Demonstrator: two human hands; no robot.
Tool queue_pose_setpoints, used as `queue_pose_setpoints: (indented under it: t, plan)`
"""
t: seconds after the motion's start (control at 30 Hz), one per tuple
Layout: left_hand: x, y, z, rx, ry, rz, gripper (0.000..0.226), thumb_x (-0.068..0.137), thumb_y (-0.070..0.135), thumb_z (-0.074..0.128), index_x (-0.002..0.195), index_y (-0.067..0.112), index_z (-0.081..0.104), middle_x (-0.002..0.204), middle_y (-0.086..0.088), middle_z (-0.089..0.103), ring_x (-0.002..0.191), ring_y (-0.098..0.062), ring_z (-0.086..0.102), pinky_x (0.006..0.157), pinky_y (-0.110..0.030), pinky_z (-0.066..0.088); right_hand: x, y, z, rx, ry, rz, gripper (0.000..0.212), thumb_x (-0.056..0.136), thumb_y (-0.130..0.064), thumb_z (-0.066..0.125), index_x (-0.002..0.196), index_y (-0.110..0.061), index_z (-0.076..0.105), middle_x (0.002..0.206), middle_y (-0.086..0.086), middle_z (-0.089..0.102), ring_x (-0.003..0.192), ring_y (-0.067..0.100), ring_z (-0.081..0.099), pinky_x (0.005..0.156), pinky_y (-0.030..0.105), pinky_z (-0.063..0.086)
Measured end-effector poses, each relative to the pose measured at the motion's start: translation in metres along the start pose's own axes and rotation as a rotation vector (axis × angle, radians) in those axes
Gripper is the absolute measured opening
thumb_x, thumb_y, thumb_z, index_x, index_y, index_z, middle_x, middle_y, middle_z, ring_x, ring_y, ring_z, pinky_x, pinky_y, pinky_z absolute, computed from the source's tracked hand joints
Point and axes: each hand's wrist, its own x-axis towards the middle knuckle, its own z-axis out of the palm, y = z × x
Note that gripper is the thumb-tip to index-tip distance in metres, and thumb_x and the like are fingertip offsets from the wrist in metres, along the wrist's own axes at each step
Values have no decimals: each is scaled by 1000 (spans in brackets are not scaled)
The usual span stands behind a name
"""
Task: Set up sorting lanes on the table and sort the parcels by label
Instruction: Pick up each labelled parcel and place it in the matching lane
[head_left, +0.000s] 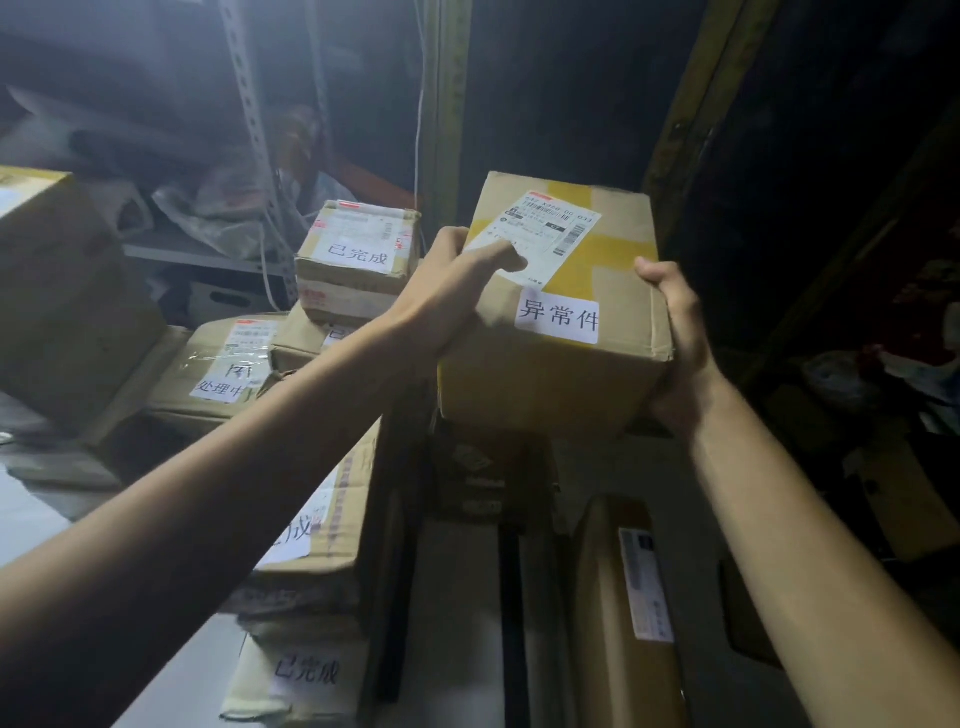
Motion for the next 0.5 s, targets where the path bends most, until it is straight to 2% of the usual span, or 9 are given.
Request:
queue_pose_setpoints:
  t: [0.1, 0.3, 0.4, 0.5]
  plan:
    - [-38, 1, -4, -5, -68, 15, 57, 83, 36, 71, 128, 22, 39, 117, 1, 59, 96, -15, 66, 78, -40, 61, -42, -4, 10, -9, 24, -33, 41, 104, -40, 31, 111, -17, 64, 94, 6, 76, 79, 17, 73, 65, 26, 60]
    - [-110, -6, -4, 48, -160, -16, 74, 80, 33, 78, 137, 18, 32, 125, -1, 58, 94, -10, 65, 65, -19, 58, -114, 11, 14, 63, 50, 68, 47, 103, -43, 32, 118, -11, 63, 93, 11, 77, 77, 21, 75, 64, 27, 60]
    - [-133, -15, 0, 48, -166, -51, 72, 82, 29, 76, 137, 15, 32, 107, 3, 58, 83, -8, 63, 53, -12, 53, -138, 24, 7, 61, 73, 143, 48, 102, -44, 32, 121, -11, 61, 92, 13, 77, 75, 22, 75, 63, 27, 61]
    - [-149, -30, 6, 47, -122, -94, 72, 82, 28, 77, 136, 12, 33, 95, 7, 54, 75, -6, 61, 45, -11, 48, -150, 36, 4, 59, 108, 198, 47, 101, -43, 35, 124, -10, 60, 96, 15, 77, 78, 24, 75, 67, 30, 61]
